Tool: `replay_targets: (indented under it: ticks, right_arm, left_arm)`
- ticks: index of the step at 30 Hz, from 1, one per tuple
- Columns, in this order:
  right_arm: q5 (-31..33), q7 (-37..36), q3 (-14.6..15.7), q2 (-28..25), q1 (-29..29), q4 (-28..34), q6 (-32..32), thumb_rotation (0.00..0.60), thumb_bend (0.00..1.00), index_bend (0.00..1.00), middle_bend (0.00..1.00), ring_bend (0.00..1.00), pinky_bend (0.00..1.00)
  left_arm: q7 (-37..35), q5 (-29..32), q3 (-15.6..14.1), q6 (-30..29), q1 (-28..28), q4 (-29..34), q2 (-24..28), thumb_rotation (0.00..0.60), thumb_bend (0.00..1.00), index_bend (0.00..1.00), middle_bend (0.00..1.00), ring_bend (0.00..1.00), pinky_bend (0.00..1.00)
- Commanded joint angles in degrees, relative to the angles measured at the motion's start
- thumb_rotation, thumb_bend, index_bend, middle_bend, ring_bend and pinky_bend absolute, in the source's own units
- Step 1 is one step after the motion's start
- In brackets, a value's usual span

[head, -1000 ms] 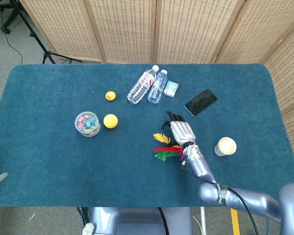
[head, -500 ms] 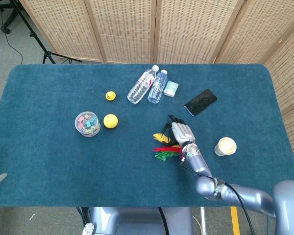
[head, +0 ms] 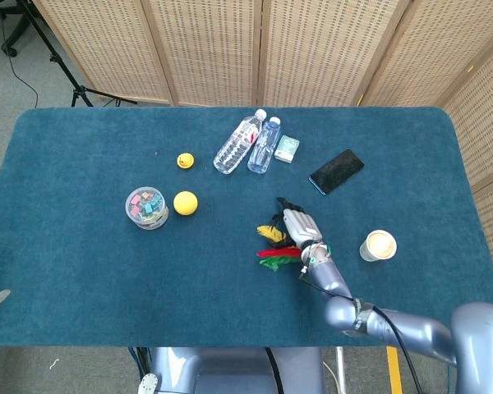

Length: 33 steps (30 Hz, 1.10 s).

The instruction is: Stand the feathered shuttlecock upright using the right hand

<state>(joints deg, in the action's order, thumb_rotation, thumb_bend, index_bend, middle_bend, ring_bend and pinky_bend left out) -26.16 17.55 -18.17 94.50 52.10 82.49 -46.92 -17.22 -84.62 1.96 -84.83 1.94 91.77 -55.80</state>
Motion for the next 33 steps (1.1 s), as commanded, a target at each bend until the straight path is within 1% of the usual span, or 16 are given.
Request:
replay_targets:
  ticks: [1, 7, 12, 13, 16, 22, 26, 29, 33]
  right_arm:
    - [-0.14, -0.22, 0.20, 0.35, 0.18, -0.38, 0.05, 0.600, 0.47, 0.60, 0.00, 0.00, 0.00]
    - [-1.23, -0.84, 0.45, -0.15, -0.13, 0.45, -0.70, 0.600, 0.56, 0.66, 0.00, 0.00, 0.00]
    - [-4.19, -2.26, -0.33, -2.45, -1.19, 4.13, -2.38, 0.600, 0.59, 0.69, 0.00, 0.00, 0.00]
    - [-6.62, -2.75, -1.13, -4.01, -1.67, 6.88, -3.88, 0.600, 0.59, 0.69, 0.00, 0.00, 0.00]
    - [-10.86, -4.26, -1.40, -6.73, -3.37, 12.06, -5.97, 0.600, 0.61, 0.71, 0.00, 0.00, 0.00]
    - [-17.86, -7.81, -1.82, -9.40, -5.78, 18.19, -8.62, 0.600, 0.62, 0.71, 0.00, 0.00, 0.00]
    - [-23.16, -11.69, -1.24, -9.73, -7.59, 19.39, -9.30, 0.600, 0.62, 0.72, 0.00, 0.00, 0.00]
    - [-27.60, -15.19, -0.38, -9.43, -9.15, 19.07, -9.98, 0.600, 0.62, 0.72, 0.00, 0.00, 0.00]
    - [-31.74, -18.80, 0.59, -9.97, -10.82, 18.80, -10.37, 0.600, 0.62, 0.72, 0.00, 0.00, 0.00]
  left_arm:
    - [-0.15, 0.03, 0.00, 0.03, -0.01, -0.05, 0.06, 0.600, 0.00, 0.00, 0.00, 0.00, 0.00]
    - [-0.42, 0.03, 0.02, -0.02, -0.05, -0.14, 0.11, 0.600, 0.00, 0.00, 0.00, 0.00, 0.00]
    - [-0.39, -0.22, -0.10, 0.00, -0.03, -0.07, 0.14, 0.600, 0.00, 0.00, 0.00, 0.00, 0.00]
    - [-0.38, -0.42, -0.18, -0.13, -0.09, 0.01, 0.18, 0.600, 0.00, 0.00, 0.00, 0.00, 0.00]
    - [-0.55, -0.77, -0.33, -0.48, -0.27, 0.07, 0.23, 0.600, 0.00, 0.00, 0.00, 0.00, 0.00]
    - [-0.50, -1.44, -0.59, -1.20, -0.58, 0.09, 0.19, 0.600, 0.00, 0.00, 0.00, 0.00, 0.00]
    - [-0.51, -1.63, -0.65, -1.50, -0.71, 0.08, 0.15, 0.600, 0.00, 0.00, 0.00, 0.00, 0.00]
    - [-0.49, -1.61, -0.67, -1.41, -0.68, 0.06, 0.14, 0.600, 0.00, 0.00, 0.00, 0.00, 0.00]
    - [-0.41, -1.61, -0.69, -1.28, -0.61, 0.07, 0.16, 0.600, 0.00, 0.00, 0.00, 0.00, 0.00]
